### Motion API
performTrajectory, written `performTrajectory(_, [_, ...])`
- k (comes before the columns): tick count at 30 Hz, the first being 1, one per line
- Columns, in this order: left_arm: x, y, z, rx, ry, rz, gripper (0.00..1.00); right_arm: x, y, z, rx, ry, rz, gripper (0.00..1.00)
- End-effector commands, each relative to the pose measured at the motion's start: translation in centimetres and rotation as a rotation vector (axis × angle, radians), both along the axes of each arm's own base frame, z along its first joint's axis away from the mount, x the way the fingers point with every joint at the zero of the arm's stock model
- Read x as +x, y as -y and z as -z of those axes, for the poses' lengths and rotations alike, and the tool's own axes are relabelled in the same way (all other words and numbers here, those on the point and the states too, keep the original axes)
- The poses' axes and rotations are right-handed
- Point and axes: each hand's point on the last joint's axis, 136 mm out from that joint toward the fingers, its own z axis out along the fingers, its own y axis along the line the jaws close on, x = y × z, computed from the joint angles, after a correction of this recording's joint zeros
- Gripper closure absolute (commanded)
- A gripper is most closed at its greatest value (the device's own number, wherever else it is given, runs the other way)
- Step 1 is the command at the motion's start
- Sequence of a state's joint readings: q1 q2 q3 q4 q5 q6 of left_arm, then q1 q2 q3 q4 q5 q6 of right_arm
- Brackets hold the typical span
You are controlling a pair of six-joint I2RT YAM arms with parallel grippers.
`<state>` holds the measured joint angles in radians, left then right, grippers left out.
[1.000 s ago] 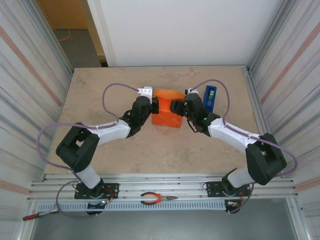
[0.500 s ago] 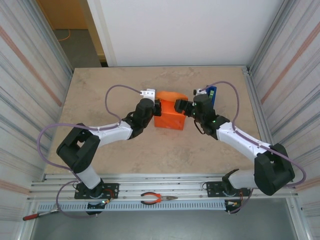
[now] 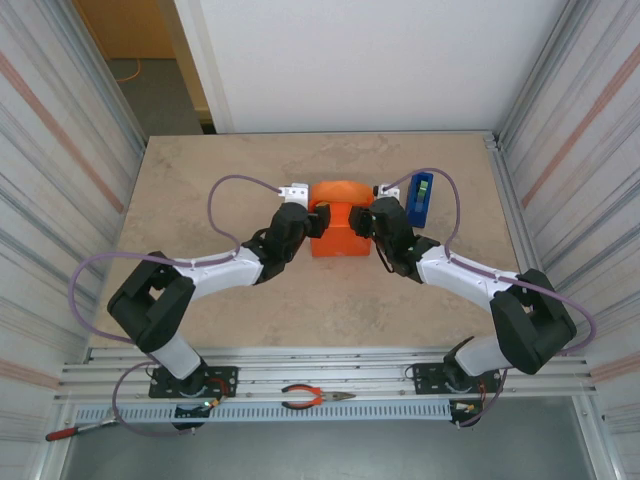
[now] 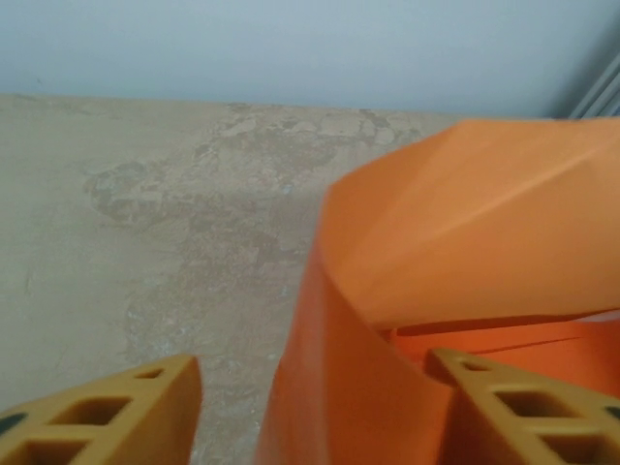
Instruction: Wrap the gift box in paper
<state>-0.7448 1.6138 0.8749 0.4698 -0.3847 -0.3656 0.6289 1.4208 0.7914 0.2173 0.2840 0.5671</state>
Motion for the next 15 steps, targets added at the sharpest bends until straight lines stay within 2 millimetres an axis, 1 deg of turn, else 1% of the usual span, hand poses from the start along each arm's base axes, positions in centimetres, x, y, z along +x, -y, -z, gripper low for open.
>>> performTrajectory(1, [0.2, -1.8, -3.1, -0.075, 0.061, -0.007, 0.30, -1.3, 1.0, 3.6, -0.113, -0.079, -0.007, 0.63])
performTrajectory(5, [-0.3, -3.6, -4.3, -0.129, 0.094, -0.036, 0.26, -1.4, 0.9, 3.7, -0.110, -0.087, -0.010, 0.64])
performTrajectory(8, [-1.0, -4.1, -4.4, -0.163, 0.095, -0.041, 0.26, -1.4, 0.9, 3.7, -0.108, -0.089, -0.013, 0.63])
performTrajectory(11, [-1.5, -3.7, -4.1, -0.180, 0.091, -0.023, 0.25, -1.4, 0.8, 3.8, -0.106, -0.092, -0.014, 0.64])
performTrajectory(15, [-1.9, -2.3, -3.7, -0.151, 0.094, 0.008, 0.22, -1.3, 0.6, 3.7, -0.104, -0.093, -0.018, 0.64])
